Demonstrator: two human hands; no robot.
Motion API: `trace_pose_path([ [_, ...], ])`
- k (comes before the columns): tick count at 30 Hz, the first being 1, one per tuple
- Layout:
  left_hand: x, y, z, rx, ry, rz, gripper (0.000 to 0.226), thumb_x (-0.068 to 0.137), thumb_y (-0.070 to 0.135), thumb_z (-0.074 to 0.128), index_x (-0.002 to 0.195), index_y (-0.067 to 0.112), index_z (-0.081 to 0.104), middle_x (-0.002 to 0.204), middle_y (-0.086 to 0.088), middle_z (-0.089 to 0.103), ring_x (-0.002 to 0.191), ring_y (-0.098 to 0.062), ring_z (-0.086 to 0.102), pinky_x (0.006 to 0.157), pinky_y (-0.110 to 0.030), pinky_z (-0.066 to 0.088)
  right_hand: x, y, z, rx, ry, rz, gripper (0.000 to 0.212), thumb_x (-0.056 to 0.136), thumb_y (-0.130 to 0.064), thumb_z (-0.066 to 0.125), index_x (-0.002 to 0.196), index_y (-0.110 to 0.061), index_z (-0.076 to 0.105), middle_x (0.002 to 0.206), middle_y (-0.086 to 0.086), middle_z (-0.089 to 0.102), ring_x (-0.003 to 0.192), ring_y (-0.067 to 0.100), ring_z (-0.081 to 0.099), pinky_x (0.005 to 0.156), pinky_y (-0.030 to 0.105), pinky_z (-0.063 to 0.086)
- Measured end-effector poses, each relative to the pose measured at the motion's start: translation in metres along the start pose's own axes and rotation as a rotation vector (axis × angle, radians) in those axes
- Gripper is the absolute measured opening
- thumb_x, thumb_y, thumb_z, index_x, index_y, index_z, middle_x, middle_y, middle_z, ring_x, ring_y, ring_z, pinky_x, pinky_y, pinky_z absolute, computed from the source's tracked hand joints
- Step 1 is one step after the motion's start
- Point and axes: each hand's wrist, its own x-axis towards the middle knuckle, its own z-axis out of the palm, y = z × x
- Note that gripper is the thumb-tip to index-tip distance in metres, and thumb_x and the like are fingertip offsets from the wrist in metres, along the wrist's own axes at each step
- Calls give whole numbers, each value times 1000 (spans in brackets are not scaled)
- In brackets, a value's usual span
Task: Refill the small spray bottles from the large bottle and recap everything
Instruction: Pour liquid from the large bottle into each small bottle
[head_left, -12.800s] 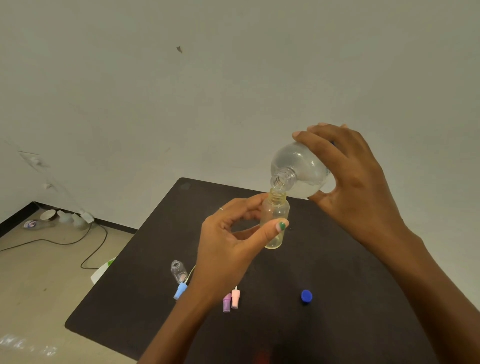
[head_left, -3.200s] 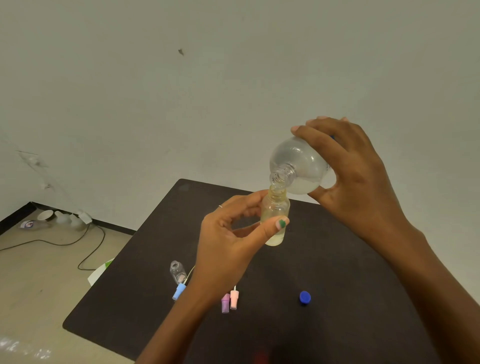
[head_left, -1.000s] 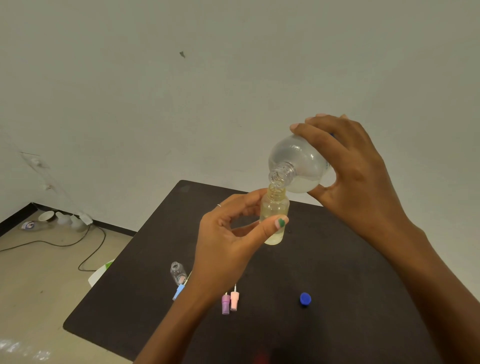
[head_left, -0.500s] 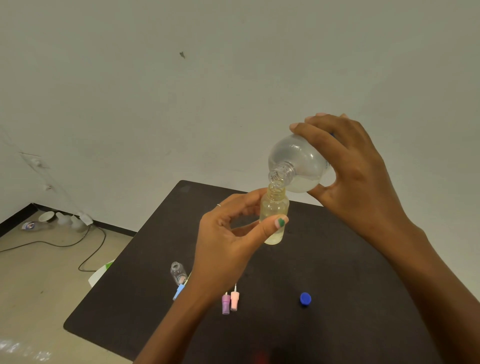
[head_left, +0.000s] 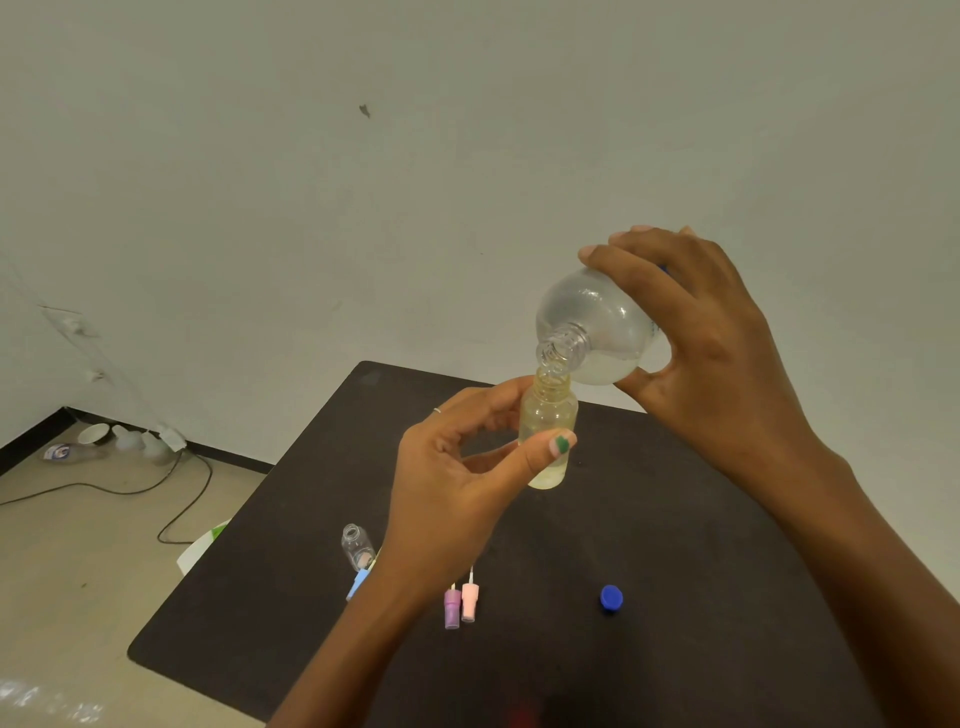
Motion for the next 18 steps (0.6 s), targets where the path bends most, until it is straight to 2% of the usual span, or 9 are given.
trace_pose_path([
  [4, 0, 1, 0, -6, -7, -3, 33, 72, 21, 72, 104, 28, 66, 100, 11, 70, 94, -6, 66, 73, -10, 50, 0, 0, 0, 2, -1, -2, 63, 73, -13, 80, 130, -12, 52, 128, 14, 53, 122, 30, 46, 110, 39, 30],
  [7, 0, 1, 0, 2, -4, -2, 34, 73, 24, 77, 104, 30, 66, 99, 12, 70, 94, -6, 66, 73, -11, 51, 0, 0, -1, 2, -2, 0, 63, 73, -13, 79, 130, -12, 52, 128, 14, 53, 122, 30, 46, 111, 39, 29],
  [12, 0, 4, 1, -3, -4, -2, 33, 70, 25, 72, 102, 32, 65, 99, 14, 70, 94, -4, 66, 72, -9, 50, 1, 0, -2, 2, -6, 3, 63, 73, -14, 79, 130, -12, 52, 128, 14, 53, 122, 29, 46, 111, 38, 29],
  [18, 1, 3, -1, 10, -5, 12, 33, 72, 27, 77, 102, 37, 65, 97, 18, 70, 94, -4, 65, 73, -8, 49, 1, -1, -2, 4, -1, -1, 63, 73, -14, 80, 130, -12, 52, 128, 14, 53, 122, 29, 45, 109, 41, 32],
])
